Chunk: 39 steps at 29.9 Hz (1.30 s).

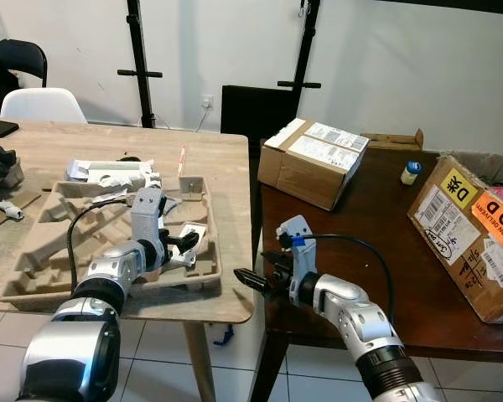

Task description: Picking trash to rubbish bin

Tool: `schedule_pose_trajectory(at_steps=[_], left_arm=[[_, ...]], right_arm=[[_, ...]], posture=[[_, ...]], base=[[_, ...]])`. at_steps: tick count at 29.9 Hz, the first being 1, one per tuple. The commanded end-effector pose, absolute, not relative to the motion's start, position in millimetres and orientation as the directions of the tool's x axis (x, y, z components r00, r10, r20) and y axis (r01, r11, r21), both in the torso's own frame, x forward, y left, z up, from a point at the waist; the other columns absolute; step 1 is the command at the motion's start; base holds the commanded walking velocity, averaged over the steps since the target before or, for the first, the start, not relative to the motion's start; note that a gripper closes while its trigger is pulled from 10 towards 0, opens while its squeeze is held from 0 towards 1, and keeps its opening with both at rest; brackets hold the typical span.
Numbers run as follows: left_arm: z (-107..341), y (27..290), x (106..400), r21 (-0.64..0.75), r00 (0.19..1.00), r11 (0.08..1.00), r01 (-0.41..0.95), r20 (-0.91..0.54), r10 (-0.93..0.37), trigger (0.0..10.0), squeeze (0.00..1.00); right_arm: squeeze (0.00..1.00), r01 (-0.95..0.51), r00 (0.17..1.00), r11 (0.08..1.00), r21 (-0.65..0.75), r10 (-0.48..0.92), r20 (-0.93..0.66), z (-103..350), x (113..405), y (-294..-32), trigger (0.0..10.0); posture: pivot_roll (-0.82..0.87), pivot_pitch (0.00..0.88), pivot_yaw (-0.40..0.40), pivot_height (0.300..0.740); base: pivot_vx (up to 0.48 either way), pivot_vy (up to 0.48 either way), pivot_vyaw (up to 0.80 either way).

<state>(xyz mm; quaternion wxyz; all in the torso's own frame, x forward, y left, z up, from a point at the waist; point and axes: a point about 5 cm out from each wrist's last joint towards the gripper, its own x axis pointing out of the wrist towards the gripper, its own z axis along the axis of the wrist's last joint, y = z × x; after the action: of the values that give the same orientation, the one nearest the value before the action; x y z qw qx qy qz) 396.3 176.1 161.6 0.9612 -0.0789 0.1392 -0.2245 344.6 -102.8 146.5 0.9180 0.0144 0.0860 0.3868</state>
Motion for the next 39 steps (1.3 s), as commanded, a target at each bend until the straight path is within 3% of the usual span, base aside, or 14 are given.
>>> schedule_pose_trajectory(at_steps=[1,8,9,10,12,34,38,39], left_arm=[[148,169,392,-0.275,0.829,0.866,0.418,-0.273,-0.487,10.0,0.0],[140,170,390,-0.248,0.831,0.89,0.383,-0.329,-0.449,9.5,0.0],[141,170,390,-0.246,0.833,0.89,0.384,-0.324,-0.449,4.6,0.0],[143,170,391,-0.245,0.834,0.889,0.388,-0.316,-0.451,0.6,0.0],[145,169,391,-0.245,0.834,0.885,0.397,-0.306,-0.459,0.0,0.0],[175,177,400,-0.335,0.886,0.859,0.387,-0.122,-0.447,0.0,0.0],[193,187,404,-0.45,0.915,0.815,0.365,0.013,-0.403,0.0,0.0],[208,195,404,-0.537,0.914,0.747,0.391,0.131,-0.385,0.0,0.0]], right_arm=[[0.0,-0.707,0.682,0.698,0.11,0.715,-0.155,143,342,-102,10.0],[0.0,-0.708,0.681,0.698,0.112,0.716,-0.156,144,341,-101,10.0],[0.0,-0.707,0.681,0.698,0.112,0.715,-0.156,144,342,-101,10.0],[0.0,-0.707,0.682,0.698,0.112,0.715,-0.156,144,342,-101,10.0],[0.0,-0.706,0.682,0.699,0.112,0.714,-0.157,144,342,-101,10.0],[0.0,-0.695,0.694,0.711,0.102,0.702,-0.162,144,344,-102,10.0],[0.0,-0.692,0.698,0.715,0.1,0.698,-0.16,144,345,-102,10.0],[0.0,-0.685,0.706,0.723,0.096,0.69,-0.157,145,346,-104,10.0]], posture=[[0.08,0.148,-0.039,0.74],[0.07,0.15,-0.037,0.74],[0.07,0.15,-0.038,0.74],[0.07,0.15,-0.038,0.74],[0.07,0.15,-0.038,0.74],[0.07,0.145,-0.039,0.74],[0.07,0.14,-0.039,0.74],[0.07,0.138,-0.04,0.74]], base=[[0.0,0.0,0.0],[0.0,0.0,0.0],[0.0,0.0,0.0],[0.0,0.0,0.0],[0.0,0.0,0.0],[0.0,0.0,0.0],[0.0,0.0,0.0],[0.0,0.0,0.0]])
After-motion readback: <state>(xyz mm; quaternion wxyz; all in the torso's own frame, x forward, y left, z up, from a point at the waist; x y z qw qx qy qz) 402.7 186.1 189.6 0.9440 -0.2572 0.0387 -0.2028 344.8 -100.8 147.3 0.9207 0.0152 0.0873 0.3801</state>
